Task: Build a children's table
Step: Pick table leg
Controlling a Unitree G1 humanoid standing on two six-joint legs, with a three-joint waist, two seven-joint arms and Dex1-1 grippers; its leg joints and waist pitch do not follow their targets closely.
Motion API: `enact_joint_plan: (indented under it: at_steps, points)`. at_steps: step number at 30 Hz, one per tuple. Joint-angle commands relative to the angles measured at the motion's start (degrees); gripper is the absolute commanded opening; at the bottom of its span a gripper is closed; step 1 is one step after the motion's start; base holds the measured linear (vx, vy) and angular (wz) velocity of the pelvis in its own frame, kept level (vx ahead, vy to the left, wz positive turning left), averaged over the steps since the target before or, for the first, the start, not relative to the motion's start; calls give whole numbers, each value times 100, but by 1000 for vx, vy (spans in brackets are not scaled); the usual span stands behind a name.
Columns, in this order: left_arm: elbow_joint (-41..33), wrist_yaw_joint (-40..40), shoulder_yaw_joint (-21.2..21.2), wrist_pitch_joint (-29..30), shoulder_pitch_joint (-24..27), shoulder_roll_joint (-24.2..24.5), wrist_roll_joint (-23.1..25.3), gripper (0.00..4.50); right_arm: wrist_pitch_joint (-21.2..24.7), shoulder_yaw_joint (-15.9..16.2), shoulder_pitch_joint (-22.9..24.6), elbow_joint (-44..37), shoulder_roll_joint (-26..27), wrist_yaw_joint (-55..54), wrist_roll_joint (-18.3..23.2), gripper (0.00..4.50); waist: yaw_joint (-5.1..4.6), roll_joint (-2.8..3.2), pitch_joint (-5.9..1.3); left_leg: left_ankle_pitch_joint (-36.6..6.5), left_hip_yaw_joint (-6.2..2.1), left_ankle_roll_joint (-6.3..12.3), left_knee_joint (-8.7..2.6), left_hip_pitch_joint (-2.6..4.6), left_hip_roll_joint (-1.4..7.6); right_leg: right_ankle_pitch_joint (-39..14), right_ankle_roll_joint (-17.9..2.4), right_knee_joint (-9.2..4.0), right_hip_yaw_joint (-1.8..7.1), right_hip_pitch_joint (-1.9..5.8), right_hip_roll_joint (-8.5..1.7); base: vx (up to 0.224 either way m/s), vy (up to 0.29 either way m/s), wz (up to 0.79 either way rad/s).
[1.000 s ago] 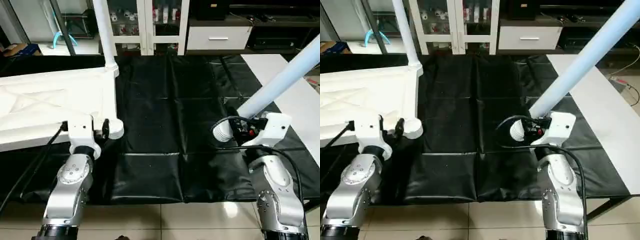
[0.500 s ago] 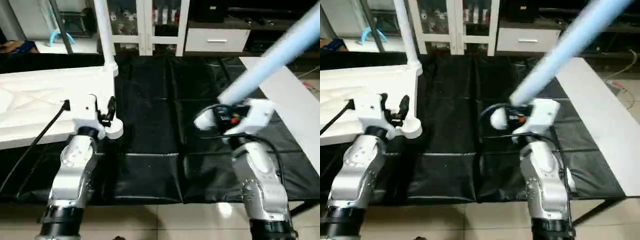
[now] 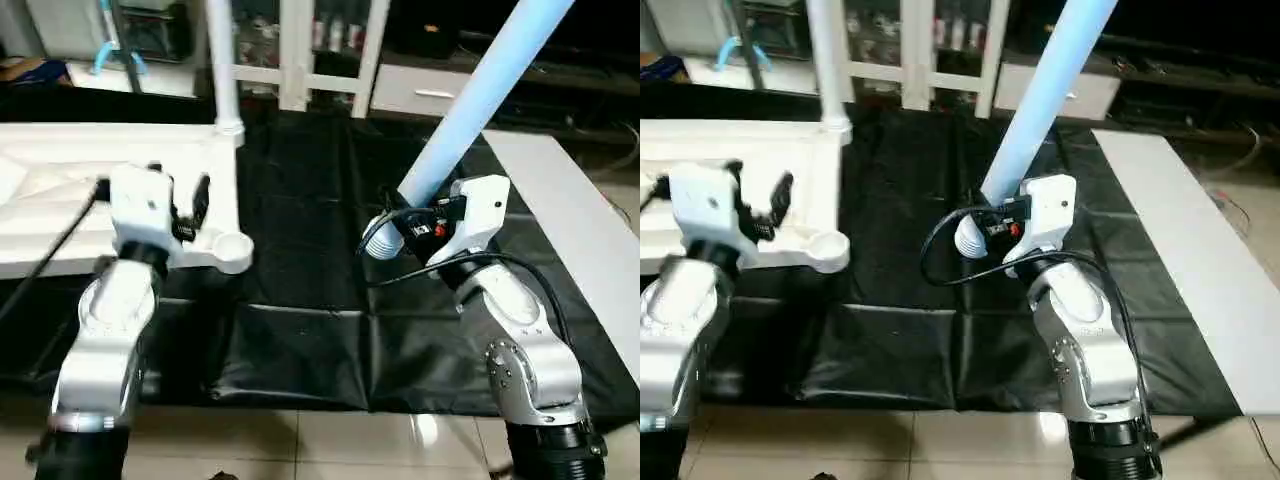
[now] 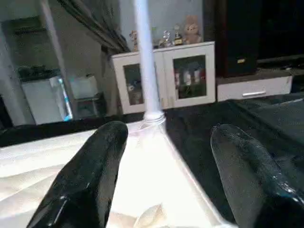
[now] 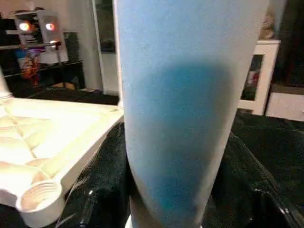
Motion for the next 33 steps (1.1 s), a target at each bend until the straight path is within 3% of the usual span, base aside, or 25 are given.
enact_joint_plan:
  at_steps: [1, 2, 3, 4, 5, 7, 8, 9, 10, 11, 12, 13, 14, 15, 17, 18, 20, 21, 22, 23, 25, 28, 30, 33]
  points:
    - [-170, -92, -135, 155, -2, 39, 28, 322, 93, -60, 40, -169, -2, 35, 89, 181, -63, 292, -291, -2916, 18, 73, -508, 431, 168, -2962, -695, -556, 222, 39, -268, 0, 0, 0]
    - [-232, -189, -232, 220, -1, 85, -44, 322, 165, -113, 111, -258, 58, -12, 209, 181, -88, 216, -230, -3201, -30, -70, -573, 496, 216, -2495, -865, -484, 205, -4, -158, 0, 0, 0]
    - [-230, -216, -265, 236, -15, 98, -55, 322, 197, -132, 139, -289, 69, -36, 237, 181, -58, 220, -276, -3259, -48, -83, -625, 612, 250, -1931, -1045, -407, 250, -22, -158, 63, 4, 3]
    - [-222, -225, -289, 238, -18, 100, -54, 322, 209, -144, 164, -303, 70, -44, 248, 181, -78, 286, -279, -3181, -62, -65, -645, 587, 242, -1620, -1117, -347, 263, 15, -141, 85, 19, -1]
    - [-208, -267, -285, 268, -23, 53, -73, 322, 237, -136, 220, -336, 29, -14, 254, 181, -77, 239, -319, -2677, 43, 77, -633, 466, 166, -1091, -1263, -336, 321, 185, -174, 85, 19, -1]
    - [-205, -277, -280, 283, -23, 40, -73, 322, 250, -125, 245, -355, 4, 8, 252, 181, -42, 232, -382, -2012, 122, 213, -586, 365, 100, -696, -1256, -334, 355, 324, -194, 92, 14, -7]
    - [-202, -279, -253, 341, -15, -44, -139, 322, 254, -111, 301, -395, -44, 51, 239, 181, -31, 300, -420, -1492, 169, 314, -540, 321, 44, -393, -1235, -310, 366, 386, -189, 84, 11, -7]
    - [-201, -282, -234, 374, -7, -91, -182, 322, 253, -105, 326, -410, -60, 64, 228, 181, -54, 286, -447, -1099, 193, 401, -496, 313, 12, -62, -1206, -295, 368, 413, -151, 63, 9, -3]
    - [-165, -301, -228, 408, 7, -191, -236, 322, 236, -94, 394, -457, -94, 78, 197, 181, -41, 316, -467, -792, 205, 493, -456, 270, -20, 182, -1223, -257, 371, 463, -135, 74, 9, -2]
    - [-148, -309, -240, 402, 7, -204, -230, 322, 229, -91, 412, -470, -100, 76, 191, 181, -46, 284, -473, -702, 217, 551, -440, 255, -35, 246, -1216, -267, 378, 479, -126, 74, 9, -2]
    - [-80, -303, -283, 385, -16, -269, -227, 322, 227, -93, 464, -526, -122, 37, 153, 181, -37, 351, -489, -576, 227, 633, -415, 248, -54, 339, -1227, -248, 385, 494, -121, 70, 7, 0]
    - [-67, -297, -288, 385, -23, -285, -231, 322, 230, -95, 475, -538, -124, 30, 148, 181, -48, 329, -487, -559, 234, 680, -408, 268, -51, 363, -1217, -262, 388, 480, -110, 69, -4, 3]
    - [-3, -267, -318, 382, -58, -367, -255, 322, 243, -110, 527, -597, -134, -5, 122, 181, -60, 345, -498, -481, 227, 752, -395, 264, -50, 421, -1226, -244, 385, 499, -92, 69, -4, 3]
    - [91, -199, -327, 388, -125, -491, -308, 322, 266, -153, 601, -668, -143, -56, 100, 181, -48, 407, -517, -404, 222, 807, -382, 281, -51, 462, -1244, -222, 376, 497, -89, 61, -11, 2]
    - [124, -171, -331, 388, -152, -528, -315, 322, 284, -167, 629, -702, -157, -87, 97, 181, -52, 388, -526, -256, 207, 949, -365, 311, -41, 582, -1218, -205, 366, 490, -62, 55, -14, 4]
    - [194, -162, -346, 368, -210, -569, -311, 322, 324, -209, 679, -765, -180, -146, 106, 181, -64, 440, -538, -111, 185, 1061, -351, 337, -43, 658, -1175, -188, 346, 473, -42, 50, -14, 4]
    - [234, -170, -345, 363, -251, -598, -302, 322, 336, -227, 703, -787, -209, -174, 126, 181, -72, 438, -548, 18, 158, 1226, -333, 350, -26, 670, -1153, -162, 326, 469, -43, 0, 0, 0]
    - [255, -182, -339, 369, -269, -605, -312, 322, 334, -231, 711, -788, -220, -181, 123, 181, -63, 501, -554, 62, 156, 1249, -325, 352, -37, 647, -1147, -161, 318, 471, -47, 0, 0, 0]
    - [277, -195, -328, 381, -292, -626, -311, 322, 328, -240, 725, -784, -246, -188, 123, 181, -84, 521, -552, 54, 144, 1292, -324, 377, -25, 557, -1145, -166, 303, 452, -42, 0, 0, 0]
    - [301, -209, -298, 378, -303, -633, -326, 322, 324, -241, 738, -780, -259, -214, 100, 181, -97, 488, -546, 3, 149, 1315, -324, 372, -27, 450, -1163, -188, 304, 468, -47, 0, 0, 0]
    - [326, -238, -249, 374, -301, -656, -349, 322, 327, -255, 755, -774, -272, -247, 86, 181, -97, 479, -529, -227, 191, 1251, -332, 315, -54, 180, -1194, -252, 326, 523, -75, 0, 0, 0]
    - [347, -246, -195, 350, -284, -684, -359, 322, 367, -258, 785, -803, -246, -277, 60, 181, -140, 494, -468, -807, 216, 882, -394, 309, -36, -625, -1175, -369, 327, 588, -94, 0, 0, 0]
    - [362, -190, -142, 341, -278, -721, -405, 322, 411, -242, 835, -856, -230, -285, 58, 181, -193, 507, -461, -1102, 205, 696, -423, 359, -21, -996, -1118, -420, 320, 626, -73, 0, 0, 0]
    - [418, -176, -136, 310, -281, -726, -398, 322, 459, -205, 867, -864, -239, -336, 28, 181, -220, 504, -470, -1196, 203, 676, -437, 412, -62, -1035, -1034, -450, 333, 685, -36, 0, 0, 0]
